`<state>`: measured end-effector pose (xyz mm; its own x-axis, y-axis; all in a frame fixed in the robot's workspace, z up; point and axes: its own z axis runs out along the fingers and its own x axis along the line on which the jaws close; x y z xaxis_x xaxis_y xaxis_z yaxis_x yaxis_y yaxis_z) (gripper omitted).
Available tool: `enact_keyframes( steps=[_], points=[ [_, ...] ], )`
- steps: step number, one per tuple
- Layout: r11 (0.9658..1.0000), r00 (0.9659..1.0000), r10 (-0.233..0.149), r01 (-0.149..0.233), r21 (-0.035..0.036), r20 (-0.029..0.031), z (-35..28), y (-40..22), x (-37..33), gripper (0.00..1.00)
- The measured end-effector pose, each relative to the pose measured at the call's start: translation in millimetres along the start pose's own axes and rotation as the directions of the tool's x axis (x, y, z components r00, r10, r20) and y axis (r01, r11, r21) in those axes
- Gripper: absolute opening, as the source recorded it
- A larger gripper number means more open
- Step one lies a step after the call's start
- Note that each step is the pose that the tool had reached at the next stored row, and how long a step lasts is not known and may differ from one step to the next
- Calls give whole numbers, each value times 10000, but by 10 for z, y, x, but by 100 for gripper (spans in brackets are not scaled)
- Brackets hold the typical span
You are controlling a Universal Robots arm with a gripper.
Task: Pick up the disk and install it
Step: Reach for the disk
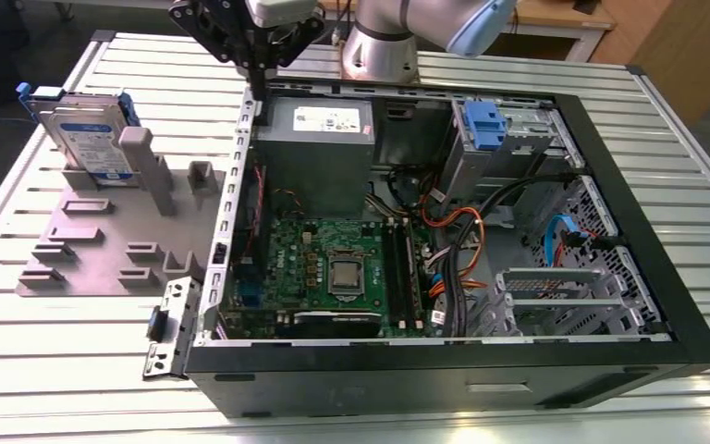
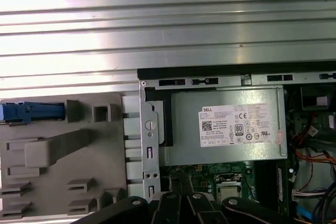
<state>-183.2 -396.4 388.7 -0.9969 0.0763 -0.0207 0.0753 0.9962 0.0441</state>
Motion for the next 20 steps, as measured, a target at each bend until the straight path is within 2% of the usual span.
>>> enact_keyframes(
  steps=[13, 20],
  points=[
    [10000, 10000, 0, 0, 0, -1, 9, -9, 124, 11],
    [10000, 10000, -1, 1, 0, -2, 9, -11, 144, 11]
  ],
)
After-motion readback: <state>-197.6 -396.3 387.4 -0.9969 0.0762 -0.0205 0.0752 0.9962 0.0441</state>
